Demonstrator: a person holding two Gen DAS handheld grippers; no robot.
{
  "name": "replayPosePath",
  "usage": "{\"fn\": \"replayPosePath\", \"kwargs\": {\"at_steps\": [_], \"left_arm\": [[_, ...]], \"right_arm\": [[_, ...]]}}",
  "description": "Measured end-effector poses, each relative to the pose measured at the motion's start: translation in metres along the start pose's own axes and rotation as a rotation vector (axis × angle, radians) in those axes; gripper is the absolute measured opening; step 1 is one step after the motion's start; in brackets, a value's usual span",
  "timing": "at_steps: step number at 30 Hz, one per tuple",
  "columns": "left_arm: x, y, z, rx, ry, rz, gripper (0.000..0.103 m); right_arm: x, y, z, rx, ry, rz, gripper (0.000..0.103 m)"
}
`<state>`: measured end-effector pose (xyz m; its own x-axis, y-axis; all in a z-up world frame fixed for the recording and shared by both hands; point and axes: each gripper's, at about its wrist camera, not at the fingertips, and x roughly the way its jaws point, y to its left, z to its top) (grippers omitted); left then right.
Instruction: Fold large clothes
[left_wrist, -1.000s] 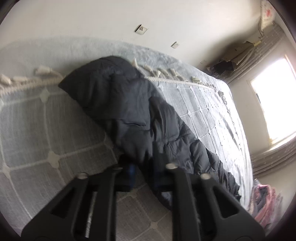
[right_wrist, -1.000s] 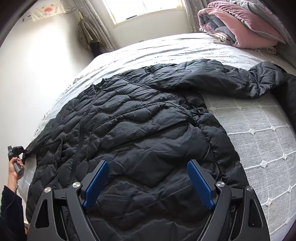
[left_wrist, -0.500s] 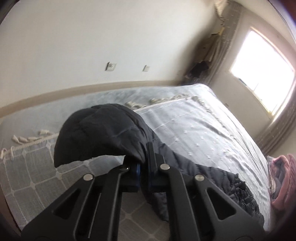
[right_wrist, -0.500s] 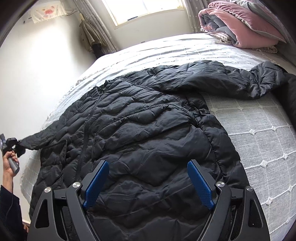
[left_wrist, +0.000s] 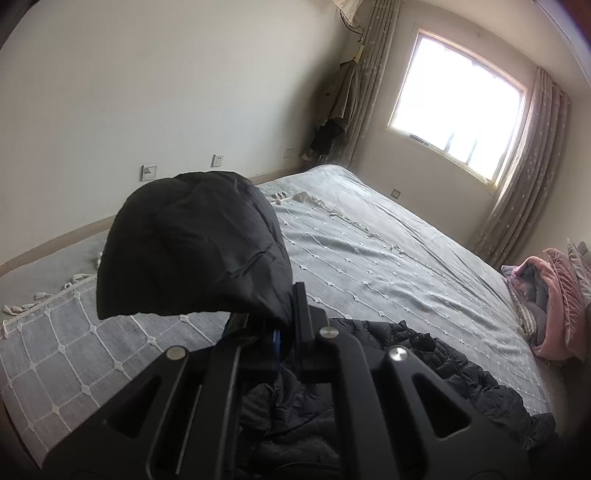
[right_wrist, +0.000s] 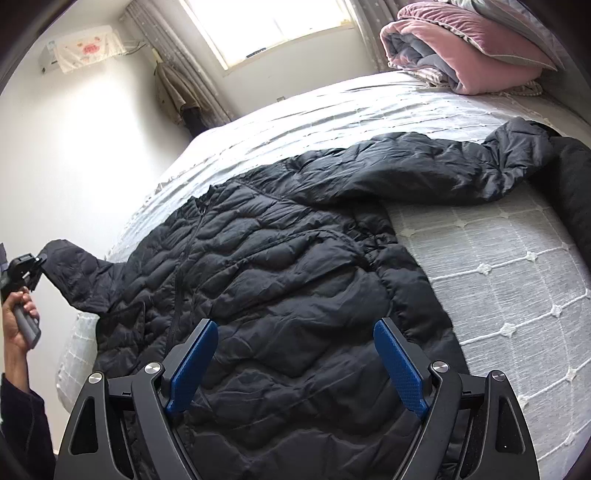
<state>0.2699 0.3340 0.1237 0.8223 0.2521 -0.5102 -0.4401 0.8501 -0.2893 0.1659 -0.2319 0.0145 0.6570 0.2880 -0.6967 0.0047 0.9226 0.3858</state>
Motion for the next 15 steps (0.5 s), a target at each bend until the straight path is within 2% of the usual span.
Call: {"fn": "replayPosePath", "kwargs": {"at_steps": [9, 15], "left_arm": [[0.008, -0.019, -0.014, -0.009, 0.049, -0.029, 0.006], [0.013, -0.079, -0.033, 0.06, 0.08, -0.097, 0.006]], "right_arm": [[-0.005, -0.012, 0.003, 0.032, 0.004, 0.015, 0.088], [-0.001, -0.008, 0.001, 0.025, 0.019, 0.02, 0.088]]}}
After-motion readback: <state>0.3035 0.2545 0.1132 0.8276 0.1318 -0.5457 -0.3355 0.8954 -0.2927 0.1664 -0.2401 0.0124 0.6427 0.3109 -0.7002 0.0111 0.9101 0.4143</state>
